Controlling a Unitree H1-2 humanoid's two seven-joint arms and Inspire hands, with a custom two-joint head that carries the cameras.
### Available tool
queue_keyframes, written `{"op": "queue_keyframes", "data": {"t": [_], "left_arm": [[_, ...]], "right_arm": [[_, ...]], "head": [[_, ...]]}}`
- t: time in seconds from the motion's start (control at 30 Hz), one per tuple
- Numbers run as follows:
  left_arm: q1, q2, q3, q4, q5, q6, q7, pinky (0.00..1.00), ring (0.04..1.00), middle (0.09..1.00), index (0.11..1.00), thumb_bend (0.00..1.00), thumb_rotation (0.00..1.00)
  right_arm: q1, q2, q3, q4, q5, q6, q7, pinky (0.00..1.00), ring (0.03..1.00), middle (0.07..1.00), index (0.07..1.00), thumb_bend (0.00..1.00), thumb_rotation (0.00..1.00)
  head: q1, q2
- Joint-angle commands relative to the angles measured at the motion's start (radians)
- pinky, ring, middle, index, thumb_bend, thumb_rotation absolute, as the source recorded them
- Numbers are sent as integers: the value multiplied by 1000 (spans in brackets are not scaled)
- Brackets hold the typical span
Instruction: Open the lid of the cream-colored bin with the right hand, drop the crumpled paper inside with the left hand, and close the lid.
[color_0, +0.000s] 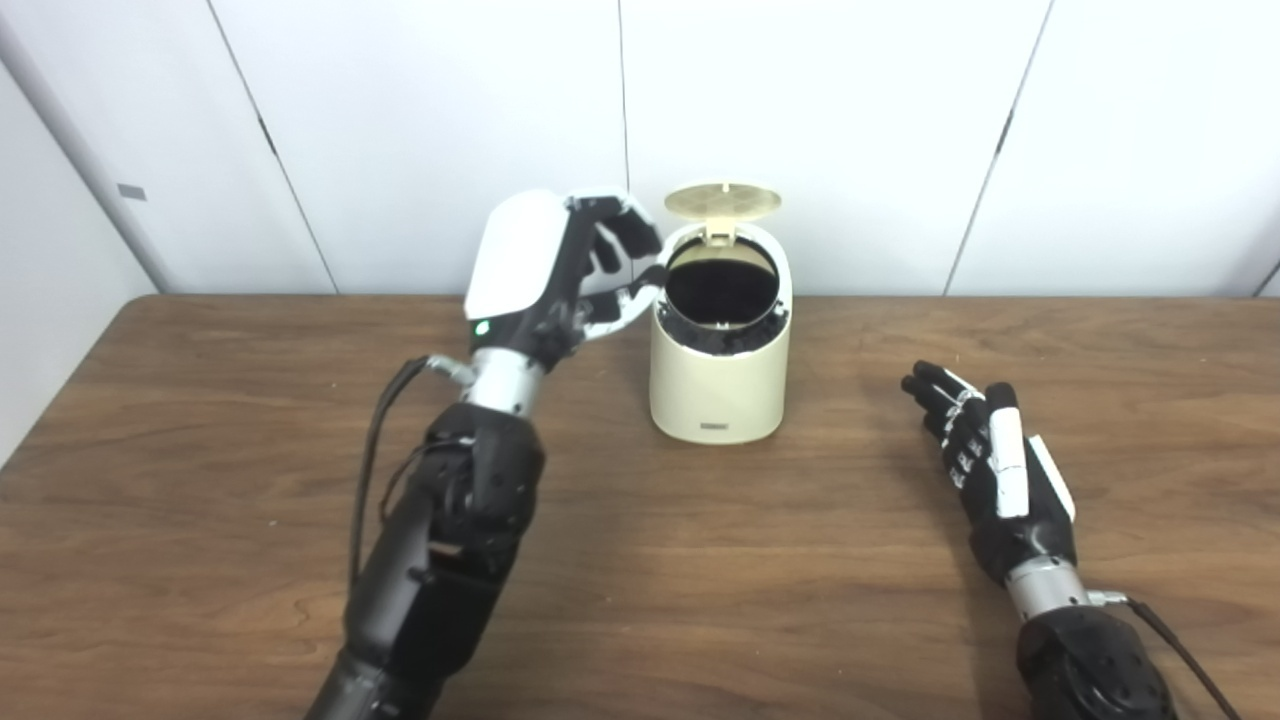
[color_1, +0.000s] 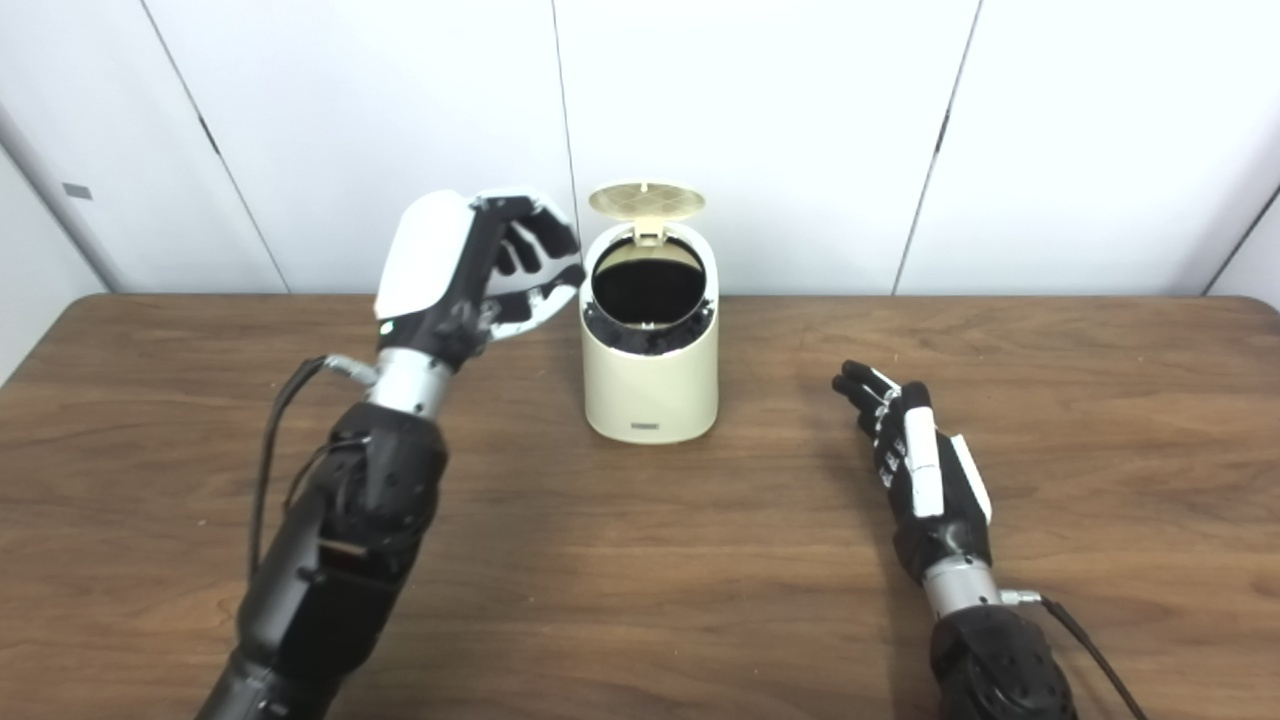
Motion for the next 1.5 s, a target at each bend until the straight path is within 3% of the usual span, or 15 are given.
{"op": "queue_keyframes", "data": {"t": [0.0, 0.17, 0.27, 0.43, 0.57, 0.63, 0.67, 0.7, 0.77, 0.9, 1.03, 1.17, 1.47], "left_arm": [[-13, 15, 23, -61, -13, -31, 4, 370, 437, 513, 457, 476, 0], [38, 30, 71, -98, -45, -34, -7, 340, 433, 511, 462, 475, 0], [71, 18, 123, -116, -91, 10, -18, 334, 431, 508, 460, 475, 0], [125, -27, 229, -92, -258, 21, -11, 333, 442, 504, 458, 474, 0], [168, -71, 279, -85, -336, 53, -4, 464, 470, 500, 479, 498, 0], [188, -81, 287, -79, -367, 42, -3, 501, 562, 497, 491, 514, 0], [198, -87, 294, -76, -399, 35, -10, 522, 592, 567, 493, 509, 36], [208, -90, 299, -74, -436, 35, -23, 573, 639, 639, 610, 532, 195], [225, -96, 315, -63, -546, 29, -64, 679, 725, 741, 735, 505, 405], [268, -109, 351, -20, -743, 20, -131, 894, 880, 902, 907, 517, 640], [316, -104, 341, 26, -784, -24, -149, 992, 986, 992, 994, 527, 885], [351, -97, 325, 56, -767, -74, -146, 1000, 1000, 1000, 1000, 562, 989], [384, -97, 319, 101, -737, -118, -115, 1000, 1000, 1000, 1000, 591, 1000]], "right_arm": [[-11, -2, -4, 1, 3, 11, -3, 1000, 917, 810, 795, 608, 1000], [-9, -3, -2, -5, 2, 21, -3, 1000, 917, 810, 795, 621, 1000], [-9, -4, -1, -10, -1, 26, -4, 1000, 919, 816, 795, 622, 1000], [-8, -3, -5, -15, 8, 34, -3, 1000, 924, 823, 796, 626, 1000], [-7, -6, -5, -12, 2, 21, -3, 1000, 932, 829, 793, 618, 1000], [-7, -6, -6, -8, 1, 5, -1, 1000, 938, 837, 792, 633, 1000], [-8, -6, -7, -5, 4, -7, 1, 1000, 940, 841, 795, 636, 1000], [-8, -5, -8, -4, 5, -17, 2, 1000, 945, 851, 799, 639, 1000], [-11, -4, -11, 2, 12, -44, 6, 1000, 944, 863, 807, 630, 1000], [-17, -8, -12, 3, 5, -67, 1, 1000, 934, 872, 823, 633, 1000], [-24, -12, -12, -3, -10, -75, -4, 1000, 947, 896, 873, 646, 1000], [-39, -15, -17, -12, -7, -74, -5, 1000, 976, 940, 930, 622, 1000], [-116, -44, -9, -18, -33, -106, 8, 1000, 994, 981, 955, 642, 1000]], "head": [[4, 3], [11, 5], [12, 9], [14, 12], [15, 15], [17, 16], [17, 17], [17, 19], [20, 19], [18, 21], [13, 25], [13, 26], [4, 29]]}}
